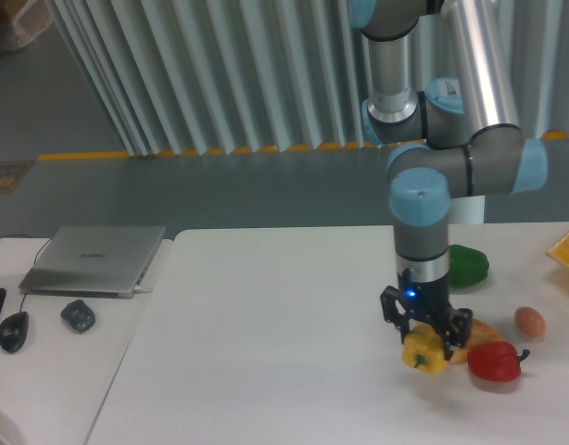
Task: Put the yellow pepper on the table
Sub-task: 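Lower the yellow pepper onto the table and open the gripper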
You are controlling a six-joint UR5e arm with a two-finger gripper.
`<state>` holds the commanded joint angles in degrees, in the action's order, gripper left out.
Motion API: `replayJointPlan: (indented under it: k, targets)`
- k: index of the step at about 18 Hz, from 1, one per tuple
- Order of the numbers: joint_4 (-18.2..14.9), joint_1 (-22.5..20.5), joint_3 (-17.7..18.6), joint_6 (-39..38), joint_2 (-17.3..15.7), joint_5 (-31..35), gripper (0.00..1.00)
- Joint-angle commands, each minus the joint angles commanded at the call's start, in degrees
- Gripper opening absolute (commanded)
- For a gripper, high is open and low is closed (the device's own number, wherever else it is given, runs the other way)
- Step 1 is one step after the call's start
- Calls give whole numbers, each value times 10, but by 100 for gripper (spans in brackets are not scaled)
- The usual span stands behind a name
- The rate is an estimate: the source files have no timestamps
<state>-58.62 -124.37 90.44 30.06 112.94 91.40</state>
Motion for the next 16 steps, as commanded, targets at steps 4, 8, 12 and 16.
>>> replayJointPlan:
  k: [4, 8, 12, 16]
  targets:
    - [0, 12, 4, 2, 1, 6, 71]
    - [1, 22, 10, 3, 2, 26, 84]
    - [2, 44, 12, 0, 11, 54, 84]
    - [3, 45, 10, 0, 11, 52, 91]
